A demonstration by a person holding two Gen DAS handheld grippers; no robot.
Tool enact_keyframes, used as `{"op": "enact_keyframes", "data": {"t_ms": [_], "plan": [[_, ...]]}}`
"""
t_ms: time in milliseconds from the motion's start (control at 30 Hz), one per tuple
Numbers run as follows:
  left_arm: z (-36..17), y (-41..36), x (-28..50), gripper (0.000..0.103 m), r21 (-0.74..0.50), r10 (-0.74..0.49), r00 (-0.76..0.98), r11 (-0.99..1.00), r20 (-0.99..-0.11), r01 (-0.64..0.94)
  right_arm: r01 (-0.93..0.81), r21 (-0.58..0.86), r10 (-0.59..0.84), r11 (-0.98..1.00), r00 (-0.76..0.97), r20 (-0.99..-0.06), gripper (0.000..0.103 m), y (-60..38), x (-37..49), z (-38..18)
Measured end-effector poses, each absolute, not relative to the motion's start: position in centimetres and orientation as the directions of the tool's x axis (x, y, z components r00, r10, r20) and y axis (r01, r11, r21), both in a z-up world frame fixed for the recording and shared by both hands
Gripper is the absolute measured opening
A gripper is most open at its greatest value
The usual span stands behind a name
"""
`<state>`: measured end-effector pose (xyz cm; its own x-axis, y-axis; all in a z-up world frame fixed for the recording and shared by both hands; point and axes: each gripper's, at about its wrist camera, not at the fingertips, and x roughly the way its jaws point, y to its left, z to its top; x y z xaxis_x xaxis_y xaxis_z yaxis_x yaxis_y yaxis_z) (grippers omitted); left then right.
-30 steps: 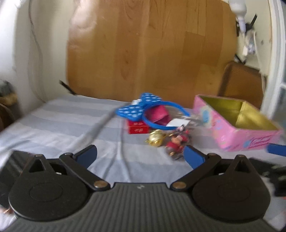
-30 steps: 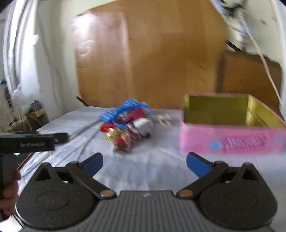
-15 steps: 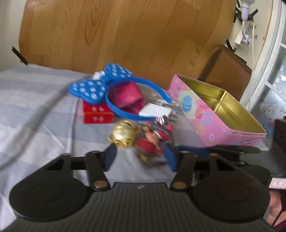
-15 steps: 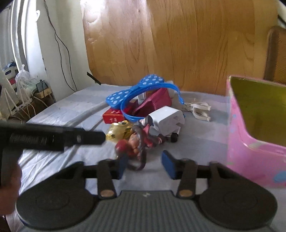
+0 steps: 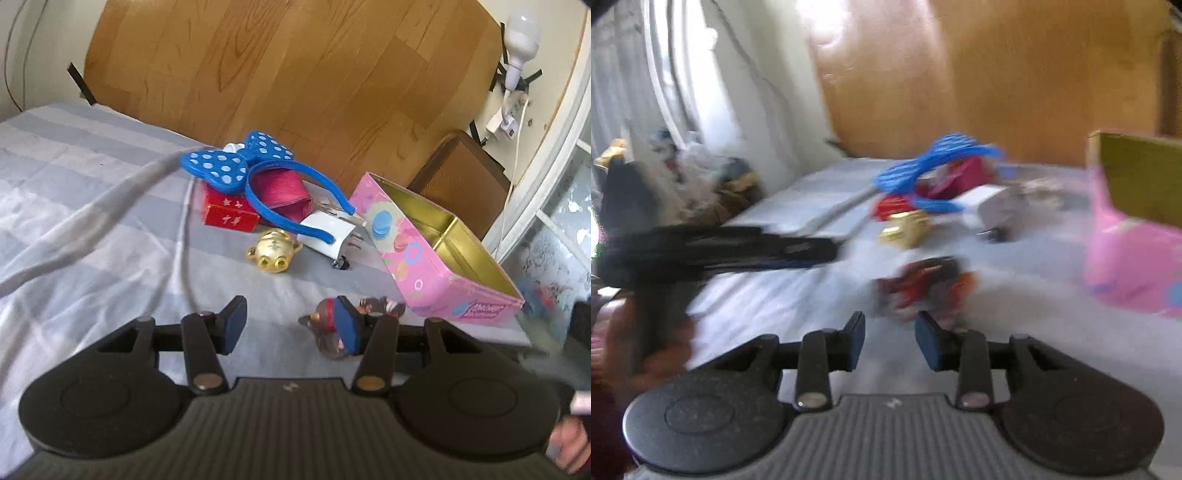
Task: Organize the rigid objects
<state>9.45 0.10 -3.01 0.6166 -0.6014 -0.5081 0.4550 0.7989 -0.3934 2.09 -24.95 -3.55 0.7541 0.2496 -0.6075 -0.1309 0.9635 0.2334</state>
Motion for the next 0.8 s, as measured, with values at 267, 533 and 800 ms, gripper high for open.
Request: {"op": "enact_keyframes", "data": {"t_ms": [267,533,800], "plan": [[-3.5,-2.4,7.1,0.069,-0.329,-0.609,0.590,0.789,-0.531,0.519,-0.107,0.125,0.163,0.986,0.739,-0.654,0.038,-26.6,1.6,-4.0],[-4.4,-6.3,6.7,0.076,-0.152,-0.564,0.613,0.792,-0.553,0.592,-0.168,0.070,0.169,0.983,0.702,-0.692,0.041,-27.9,2.7,-4.9],[-5.1,-6.3,8.9,0.082,-0.079,-0.563,0.627,0.774,-0.538,0.628,-0.333,0.000,0.243,0.943,0.688,-0.684,0.059,-26.4,4.1,-4.8]]}}
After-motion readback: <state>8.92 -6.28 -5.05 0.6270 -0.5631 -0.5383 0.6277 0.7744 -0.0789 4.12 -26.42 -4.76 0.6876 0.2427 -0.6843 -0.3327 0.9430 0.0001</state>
